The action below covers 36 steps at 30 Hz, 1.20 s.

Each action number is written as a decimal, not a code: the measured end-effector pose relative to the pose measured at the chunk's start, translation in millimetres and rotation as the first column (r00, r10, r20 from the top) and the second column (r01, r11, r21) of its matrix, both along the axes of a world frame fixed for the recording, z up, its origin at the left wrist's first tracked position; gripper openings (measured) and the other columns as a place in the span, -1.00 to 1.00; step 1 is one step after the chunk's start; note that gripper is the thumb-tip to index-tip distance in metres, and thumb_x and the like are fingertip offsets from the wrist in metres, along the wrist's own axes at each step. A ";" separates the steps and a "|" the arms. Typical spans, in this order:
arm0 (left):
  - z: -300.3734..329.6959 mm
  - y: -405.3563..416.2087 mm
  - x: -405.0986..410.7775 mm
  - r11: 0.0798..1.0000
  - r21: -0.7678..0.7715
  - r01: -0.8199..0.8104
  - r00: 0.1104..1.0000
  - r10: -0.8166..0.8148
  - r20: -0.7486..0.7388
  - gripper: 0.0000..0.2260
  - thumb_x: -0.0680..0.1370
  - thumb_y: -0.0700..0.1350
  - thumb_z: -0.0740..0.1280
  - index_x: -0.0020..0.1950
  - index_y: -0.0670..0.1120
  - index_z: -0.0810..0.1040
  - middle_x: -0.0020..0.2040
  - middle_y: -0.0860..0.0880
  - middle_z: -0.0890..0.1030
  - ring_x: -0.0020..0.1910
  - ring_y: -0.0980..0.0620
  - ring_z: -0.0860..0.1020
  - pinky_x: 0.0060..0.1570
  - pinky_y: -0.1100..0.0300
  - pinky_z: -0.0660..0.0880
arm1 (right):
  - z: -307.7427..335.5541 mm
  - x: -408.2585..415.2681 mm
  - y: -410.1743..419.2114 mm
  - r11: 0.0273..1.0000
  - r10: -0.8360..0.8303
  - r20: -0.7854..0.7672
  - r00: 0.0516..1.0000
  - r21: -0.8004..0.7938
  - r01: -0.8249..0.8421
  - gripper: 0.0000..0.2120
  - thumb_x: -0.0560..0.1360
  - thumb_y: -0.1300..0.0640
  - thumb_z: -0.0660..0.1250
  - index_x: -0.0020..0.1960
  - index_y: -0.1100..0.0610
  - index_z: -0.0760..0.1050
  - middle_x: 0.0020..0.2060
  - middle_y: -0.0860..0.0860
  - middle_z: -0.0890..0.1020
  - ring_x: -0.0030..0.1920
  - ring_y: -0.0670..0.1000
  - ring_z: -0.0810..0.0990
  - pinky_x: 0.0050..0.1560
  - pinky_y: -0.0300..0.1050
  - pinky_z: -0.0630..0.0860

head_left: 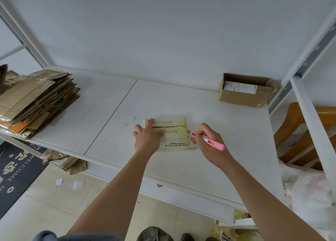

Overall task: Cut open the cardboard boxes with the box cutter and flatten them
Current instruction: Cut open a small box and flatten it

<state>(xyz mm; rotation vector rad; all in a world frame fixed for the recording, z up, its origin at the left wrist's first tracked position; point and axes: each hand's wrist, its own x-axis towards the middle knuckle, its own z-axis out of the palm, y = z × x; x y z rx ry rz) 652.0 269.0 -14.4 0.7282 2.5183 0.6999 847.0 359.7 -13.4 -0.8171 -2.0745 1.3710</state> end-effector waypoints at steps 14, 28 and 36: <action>4.2 -5.7 -5.1 0.997 0.031 0.067 0.998 -0.067 0.010 -0.45 0.58 0.11 0.33 0.53 0.14 0.24 0.29 -0.16 0.26 0.29 -0.22 0.26 0.22 -0.03 0.34 | -7.2 -13.9 5.4 0.986 -0.146 -0.078 0.986 -0.095 0.139 -0.85 0.64 0.21 0.21 -0.11 0.18 0.34 -0.07 -0.01 0.64 -0.06 -0.05 0.71 -0.14 -0.02 0.53; 3.9 -3.1 -4.8 0.997 -0.001 0.082 0.997 -0.082 -0.008 -0.47 0.59 0.13 0.29 0.53 0.15 0.21 0.30 -0.15 0.25 0.30 -0.21 0.24 0.00 0.03 0.31 | -5.8 -6.7 1.0 0.999 -0.040 -0.020 0.999 -0.011 0.040 -0.83 0.63 0.22 0.20 -0.12 0.21 0.30 -0.20 0.05 0.63 -0.09 0.10 0.66 -0.33 -0.28 0.40; 7.5 -5.8 -4.1 0.993 -0.023 0.118 0.993 -0.118 -0.003 -0.50 0.61 0.07 0.29 0.53 0.22 0.23 0.31 -0.14 0.22 0.29 -0.21 0.21 -0.01 0.05 0.35 | -10.5 8.8 -20.2 1.000 0.019 -0.061 0.998 0.015 -0.018 -0.84 0.61 0.24 0.19 -0.13 0.25 0.30 -0.23 0.21 0.61 -0.10 0.35 0.62 -0.28 -0.08 0.38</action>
